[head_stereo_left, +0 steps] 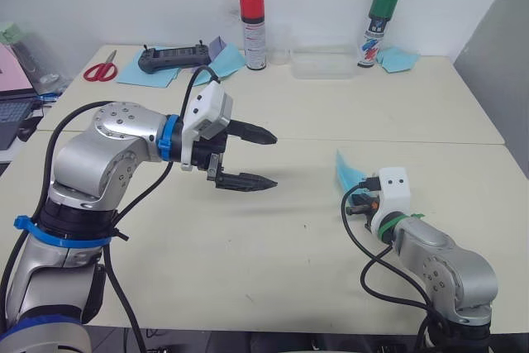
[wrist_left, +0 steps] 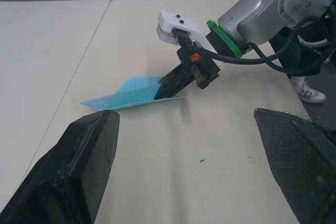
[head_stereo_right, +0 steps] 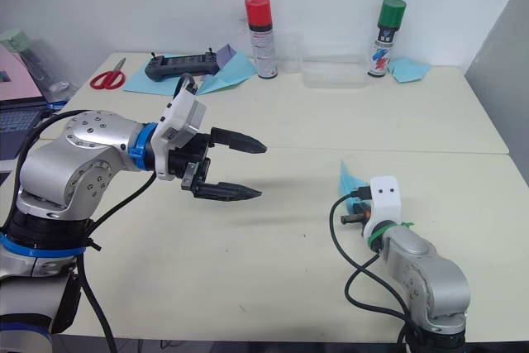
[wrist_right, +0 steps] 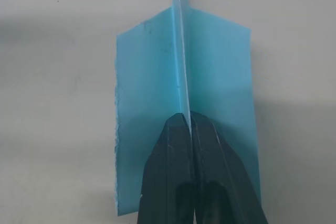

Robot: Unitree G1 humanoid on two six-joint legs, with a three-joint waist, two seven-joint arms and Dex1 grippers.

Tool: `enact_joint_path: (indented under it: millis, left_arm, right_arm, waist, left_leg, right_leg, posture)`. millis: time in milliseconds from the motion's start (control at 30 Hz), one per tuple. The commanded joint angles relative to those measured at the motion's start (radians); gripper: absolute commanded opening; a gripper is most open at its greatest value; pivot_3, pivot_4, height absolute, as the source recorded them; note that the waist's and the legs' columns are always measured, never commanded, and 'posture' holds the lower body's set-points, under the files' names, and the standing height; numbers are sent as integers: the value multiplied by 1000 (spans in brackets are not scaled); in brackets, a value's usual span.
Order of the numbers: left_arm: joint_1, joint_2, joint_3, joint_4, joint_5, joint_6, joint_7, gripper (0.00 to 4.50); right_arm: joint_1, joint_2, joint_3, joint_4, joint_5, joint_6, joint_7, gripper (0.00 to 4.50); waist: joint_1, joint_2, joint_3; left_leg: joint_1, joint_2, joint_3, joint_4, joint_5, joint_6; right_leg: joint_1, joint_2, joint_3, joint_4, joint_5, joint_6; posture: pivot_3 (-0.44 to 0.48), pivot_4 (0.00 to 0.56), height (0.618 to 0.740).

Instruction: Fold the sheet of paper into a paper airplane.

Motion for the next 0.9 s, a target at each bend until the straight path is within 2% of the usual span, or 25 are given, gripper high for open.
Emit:
enact_joint_path:
  millis: [33,800,900]
  left_arm:
    - [-4,12,33,-21,-3,1,5,4500]
    - [-4,12,33,-21,-3,1,5,4500]
    - [134,-29,19,61,122,-145,99,4500]
  right_arm:
    - [-12,-2,-7,-19,-1,-12,-5,19]
    - [-12,-2,-7,-19,-1,-12,-5,19]
    - [-75,-197,-48,26,17,-167,163,19]
  waist:
    - [0,0,0]
    - [0,0,0]
    - [-2,7,1]
  left_leg:
    - [0,0,0,0,0,0]
    - [0,0,0,0,0,0]
    - [1,-1,2,0,0,0]
  right_leg:
    - [0,0,0,0,0,0]
    - [0,0,0,0,0,0]
    - [0,-2,1,-1,0,0]
  posture:
    - [0,150,740]
    - [0,150,740]
    - [0,150,740]
